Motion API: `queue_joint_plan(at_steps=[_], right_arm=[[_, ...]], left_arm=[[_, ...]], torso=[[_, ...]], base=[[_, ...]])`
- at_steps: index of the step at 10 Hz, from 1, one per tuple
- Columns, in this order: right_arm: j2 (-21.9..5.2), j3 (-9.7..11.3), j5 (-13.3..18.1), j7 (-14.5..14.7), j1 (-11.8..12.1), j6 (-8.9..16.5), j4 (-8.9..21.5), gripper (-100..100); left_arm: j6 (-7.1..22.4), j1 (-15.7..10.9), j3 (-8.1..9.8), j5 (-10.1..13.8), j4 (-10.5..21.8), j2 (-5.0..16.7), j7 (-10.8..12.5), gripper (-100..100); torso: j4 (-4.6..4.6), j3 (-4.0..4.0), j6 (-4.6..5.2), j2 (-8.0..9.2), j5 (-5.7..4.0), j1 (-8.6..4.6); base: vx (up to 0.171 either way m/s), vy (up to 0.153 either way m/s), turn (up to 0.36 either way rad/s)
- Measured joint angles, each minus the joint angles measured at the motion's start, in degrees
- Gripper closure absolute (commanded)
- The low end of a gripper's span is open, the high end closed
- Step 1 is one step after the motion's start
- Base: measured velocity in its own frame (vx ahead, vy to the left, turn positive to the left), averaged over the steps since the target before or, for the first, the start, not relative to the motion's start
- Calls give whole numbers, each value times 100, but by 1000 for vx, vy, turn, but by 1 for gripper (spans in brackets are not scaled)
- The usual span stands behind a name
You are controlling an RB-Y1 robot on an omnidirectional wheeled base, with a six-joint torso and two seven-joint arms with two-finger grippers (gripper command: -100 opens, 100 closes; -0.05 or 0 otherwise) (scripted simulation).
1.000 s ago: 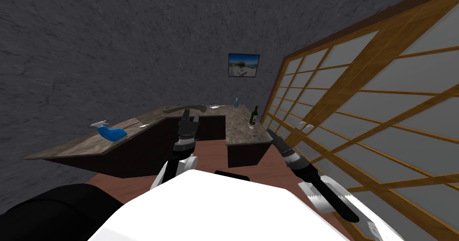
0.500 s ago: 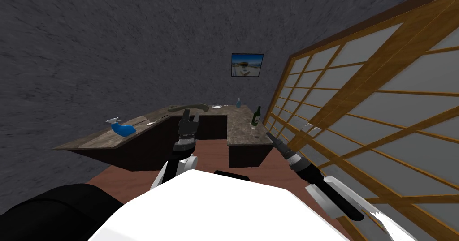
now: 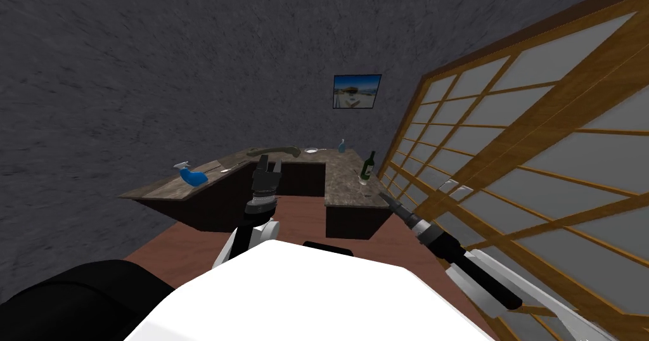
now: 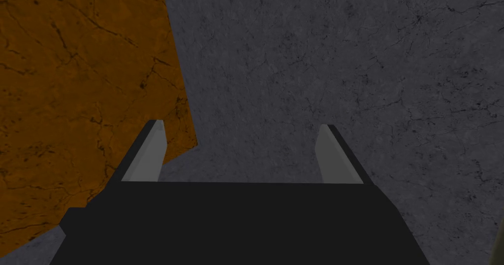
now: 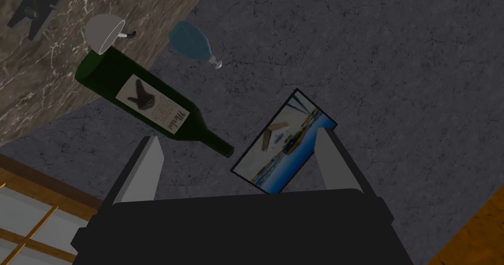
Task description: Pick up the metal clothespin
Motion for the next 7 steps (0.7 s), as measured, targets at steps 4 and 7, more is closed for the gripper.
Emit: queue_joint_plan(at_steps=[4,7], right_arm=[[-569,101,54,6,165,228,453,-100],[-1106,233,82,-17,295,594,839,-100]], left_arm=[[0,1,0,0,0,0,0,0],[0,0,0,0,0,0,0,0]], torso=[[0,0,4,0,1,4],[-1,-1,1,-2,3,15]], base=[[-1,26,146],[1,49,234]])
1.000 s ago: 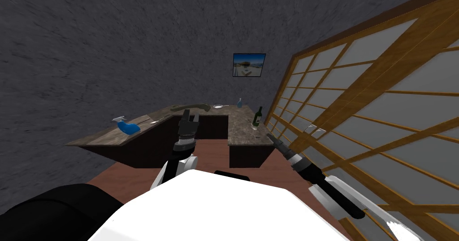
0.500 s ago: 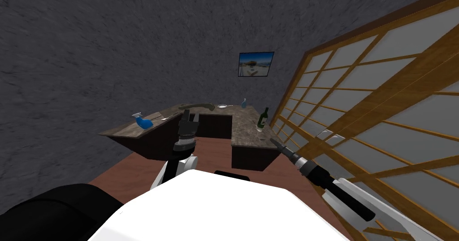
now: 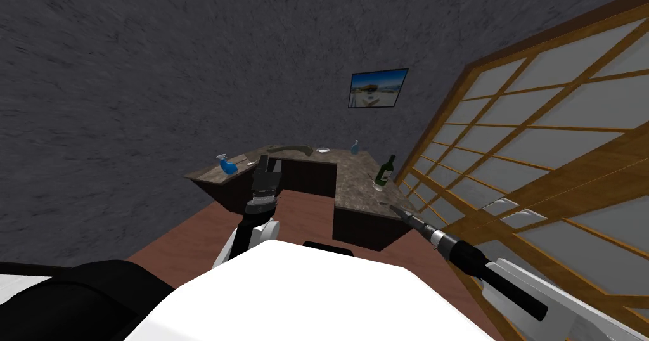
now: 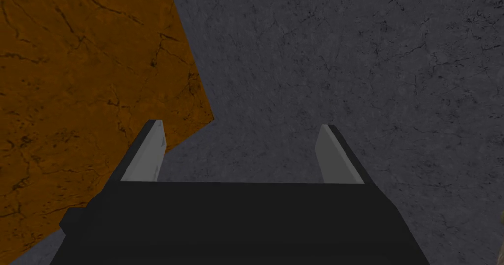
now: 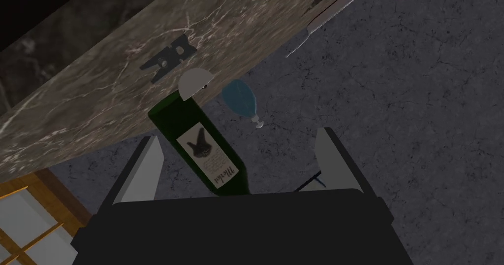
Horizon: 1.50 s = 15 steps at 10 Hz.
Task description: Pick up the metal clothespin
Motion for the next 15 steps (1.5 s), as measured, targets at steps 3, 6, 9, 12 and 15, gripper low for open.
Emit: queue_joint_plan(at_steps=[3,6,9,12,15], right_arm=[[-532,91,-11,-24,133,360,249,-100],[-840,294,30,16,160,559,681,-100],[-1154,399,63,89,350,908,965,-100],[-1514,643,35,82,342,1111,1333,-100],[-1625,815,87,175,428,1330,1617,-100]], left_arm=[[0,0,0,0,0,0,0,0],[0,0,0,0,0,0,0,0],[0,1,1,0,0,0,0,0],[0,1,0,0,0,0,0,0],[0,1,1,0,0,0,0,0]], torso=[[0,0,1,-1,3,7],[0,-1,0,-2,2,6],[1,2,8,2,2,5],[0,-1,2,-2,3,7],[2,3,11,5,2,3]], base=[[7,58,212],[16,68,277],[12,62,163],[23,72,279],[16,44,69]])
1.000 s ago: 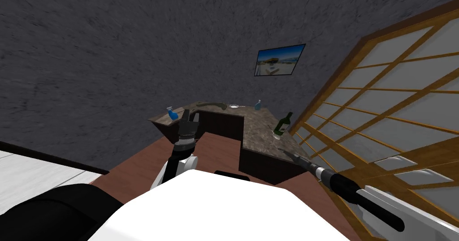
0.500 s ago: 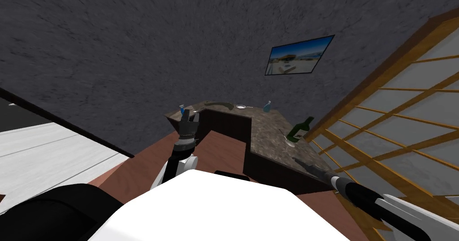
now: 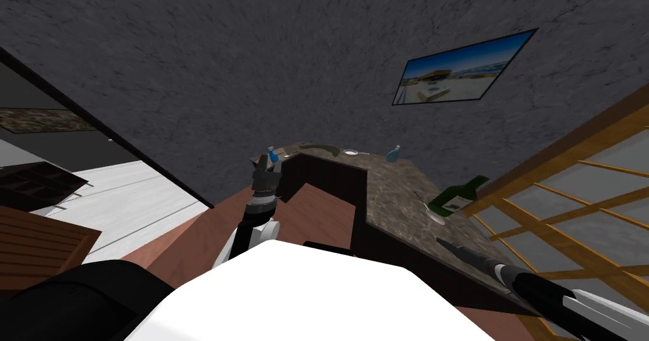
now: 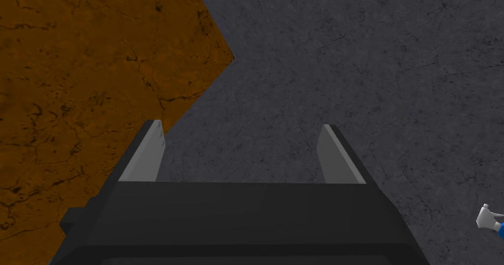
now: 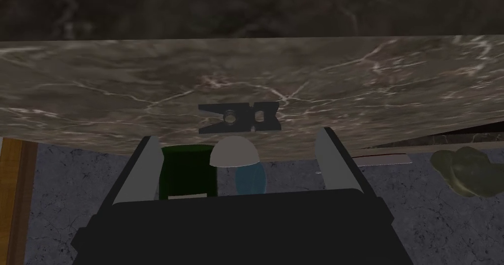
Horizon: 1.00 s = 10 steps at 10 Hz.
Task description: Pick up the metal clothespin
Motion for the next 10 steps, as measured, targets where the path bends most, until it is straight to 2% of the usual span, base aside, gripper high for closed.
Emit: queue_joint_plan(at_steps=[1,2,7,8,9,10], right_arm=[[-3,-21,0,5,23,7,-9,0],[-3,-18,0,4,20,6,-8,-100],[257,79,-147,-124,-68,265,290,-100],[308,171,-194,-156,-166,313,398,-100],[312,183,-200,-165,-179,326,410,100],[310,181,-199,-164,-175,327,412,100]], left_arm=[[0,0,0,0,0,0,0,0],[0,0,0,0,0,0,0,0],[1,-2,0,0,1,1,0,0],[1,-2,0,0,1,1,0,0],[0,0,1,0,1,1,0,0],[0,0,1,0,0,1,0,0]], torso=[[1,3,-1,5,-3,-10],[2,4,-1,7,-5,-16],[11,27,-2,46,-11,-40],[11,27,-4,45,-11,-37],[9,19,4,31,-9,-32],[5,11,0,17,-9,-27]], base=[[0,0,0],[-43,-9,204],[-101,-35,277],[-48,-16,64],[-8,-4,-16],[0,0,0]])
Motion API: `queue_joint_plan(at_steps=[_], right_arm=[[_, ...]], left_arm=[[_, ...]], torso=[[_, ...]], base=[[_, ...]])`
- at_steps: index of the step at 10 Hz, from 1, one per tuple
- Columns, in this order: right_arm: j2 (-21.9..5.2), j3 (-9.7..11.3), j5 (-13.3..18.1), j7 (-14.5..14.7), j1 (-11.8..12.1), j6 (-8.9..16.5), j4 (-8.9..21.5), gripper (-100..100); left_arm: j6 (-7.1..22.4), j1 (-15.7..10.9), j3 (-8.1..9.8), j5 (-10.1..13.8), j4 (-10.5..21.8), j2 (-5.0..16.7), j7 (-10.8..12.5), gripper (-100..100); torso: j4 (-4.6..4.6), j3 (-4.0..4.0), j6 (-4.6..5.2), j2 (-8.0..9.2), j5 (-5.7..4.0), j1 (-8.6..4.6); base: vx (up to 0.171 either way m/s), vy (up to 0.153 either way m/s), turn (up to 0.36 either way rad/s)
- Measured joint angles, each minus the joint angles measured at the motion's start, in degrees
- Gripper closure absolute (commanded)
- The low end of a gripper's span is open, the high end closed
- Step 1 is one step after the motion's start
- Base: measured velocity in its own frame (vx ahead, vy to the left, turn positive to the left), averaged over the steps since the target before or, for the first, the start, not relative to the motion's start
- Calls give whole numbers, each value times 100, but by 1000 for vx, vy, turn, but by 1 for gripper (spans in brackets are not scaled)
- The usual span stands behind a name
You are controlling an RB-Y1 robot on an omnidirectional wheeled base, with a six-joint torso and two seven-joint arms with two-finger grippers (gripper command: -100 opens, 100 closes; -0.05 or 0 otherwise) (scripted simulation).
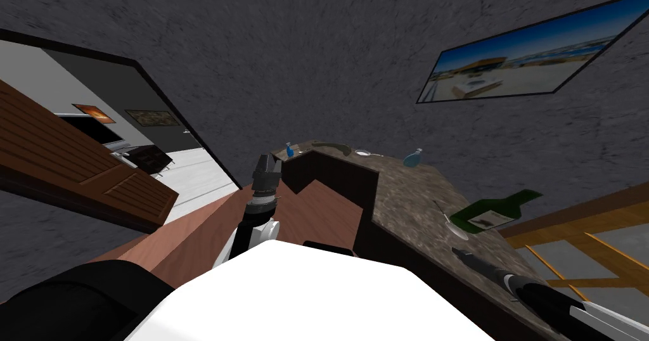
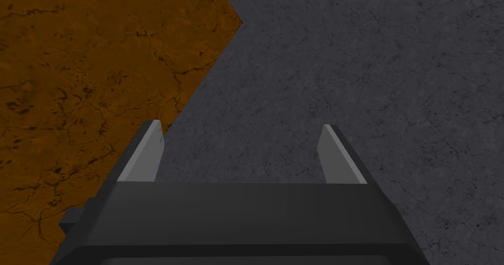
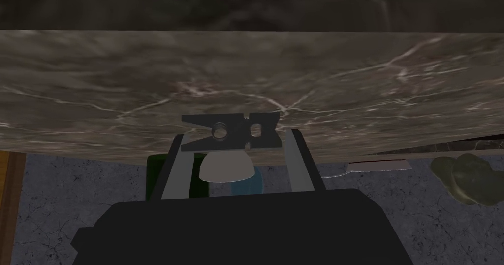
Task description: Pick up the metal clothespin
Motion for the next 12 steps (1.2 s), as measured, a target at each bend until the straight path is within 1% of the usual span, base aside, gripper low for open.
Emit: queue_joint_plan(at_steps=[3,4,5,7,9,10,11,12], right_arm=[[1,1,0,0,-1,-1,-2,100],[1,1,0,0,-1,-1,-3,0],[1,1,0,0,-1,-1,-3,100],[-41,-41,40,33,38,-41,-83,100],[-157,-75,108,91,65,-162,-207,100],[-242,-92,137,116,89,-253,-262,100],[-273,-177,182,149,181,-297,-359,100],[-272,-187,186,156,192,-305,-374,0]], left_arm=[[0,0,0,0,0,0,0,0],[0,0,0,0,0,0,0,0],[0,0,0,0,0,0,0,0],[0,1,0,0,0,0,0,0],[-1,2,0,0,-1,0,0,0],[-1,2,0,0,-1,0,0,0],[-1,2,0,0,-1,0,0,0],[0,0,0,0,0,0,0,0]], torso=[[-3,-6,1,-9,1,1],[-3,-6,1,-10,2,2],[-3,-6,1,-10,2,2],[-7,-15,14,-26,3,11],[-10,-24,17,-40,6,20],[-12,-30,10,-52,7,20],[-13,-33,0,-56,5,21],[-11,-25,-6,-40,4,12]], base=[[0,0,0],[0,0,0],[42,15,-191],[85,28,-273],[123,43,-359],[128,40,-208],[48,22,-33],[8,5,8]])
